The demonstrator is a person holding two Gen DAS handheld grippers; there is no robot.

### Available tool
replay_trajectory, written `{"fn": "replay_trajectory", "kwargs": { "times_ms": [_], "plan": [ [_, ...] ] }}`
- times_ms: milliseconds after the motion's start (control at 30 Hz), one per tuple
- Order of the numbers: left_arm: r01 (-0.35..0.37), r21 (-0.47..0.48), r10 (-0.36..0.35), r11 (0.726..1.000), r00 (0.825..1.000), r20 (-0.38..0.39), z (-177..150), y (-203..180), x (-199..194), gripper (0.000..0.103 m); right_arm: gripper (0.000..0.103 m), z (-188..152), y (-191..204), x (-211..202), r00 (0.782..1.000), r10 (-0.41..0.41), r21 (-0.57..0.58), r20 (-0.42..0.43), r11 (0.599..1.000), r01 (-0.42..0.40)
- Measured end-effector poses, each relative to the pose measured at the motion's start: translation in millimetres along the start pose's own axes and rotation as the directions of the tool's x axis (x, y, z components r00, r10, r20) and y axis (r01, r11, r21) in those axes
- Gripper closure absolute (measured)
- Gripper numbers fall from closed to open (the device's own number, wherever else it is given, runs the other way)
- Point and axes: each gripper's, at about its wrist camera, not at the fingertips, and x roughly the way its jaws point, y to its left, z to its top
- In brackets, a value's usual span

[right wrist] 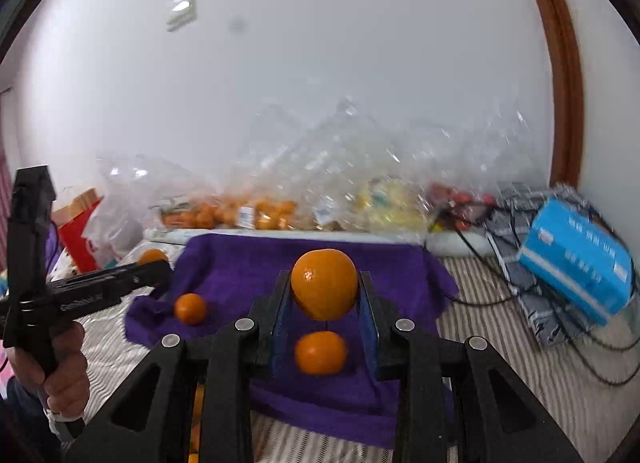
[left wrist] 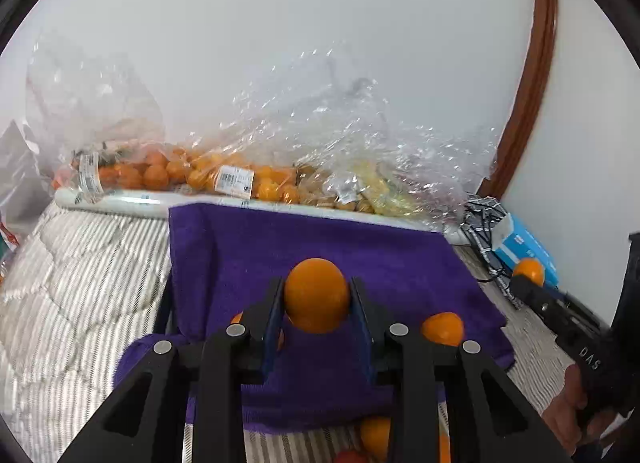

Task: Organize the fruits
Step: 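Carry the orange with the right gripper onto the purple towel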

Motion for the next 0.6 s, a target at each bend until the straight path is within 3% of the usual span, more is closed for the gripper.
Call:
{"fn": "replay_trajectory", "kwargs": {
  "times_ms": [100,300,433,600],
  "plan": [
    [-0.010,-0.004,0.010,1.000,0.999,-0.034,-9.6,6.2,9.7,0.073,0.072,-9.0,-9.6,17.2,0.997,0.016,0.018,-0.081,1.000,-0.015],
    [0.027,-0.055,-0.028,0.998,0.999,-0.021,-18.9,17.0,12.0,0.073,0.072,-13.5,-15.8,25.2,0.993,0.012,0.031,-0.117,0.999,-0.008],
    [0.021,-0.039,-0.023,0.999,0.999,-0.036,-24.0,14.3,20.0,0.073,0.072,-19.5,-16.5,39.8,0.984,-0.059,0.009,-0.170,0.998,0.061],
    [0.045,-0.058,-0.049,0.997,0.996,-0.077,-26.9,17.0,27.1,0.073,0.072,-23.2,-17.8,46.6,0.979,-0.071,0.002,-0.194,0.997,0.072]
  ]
}}
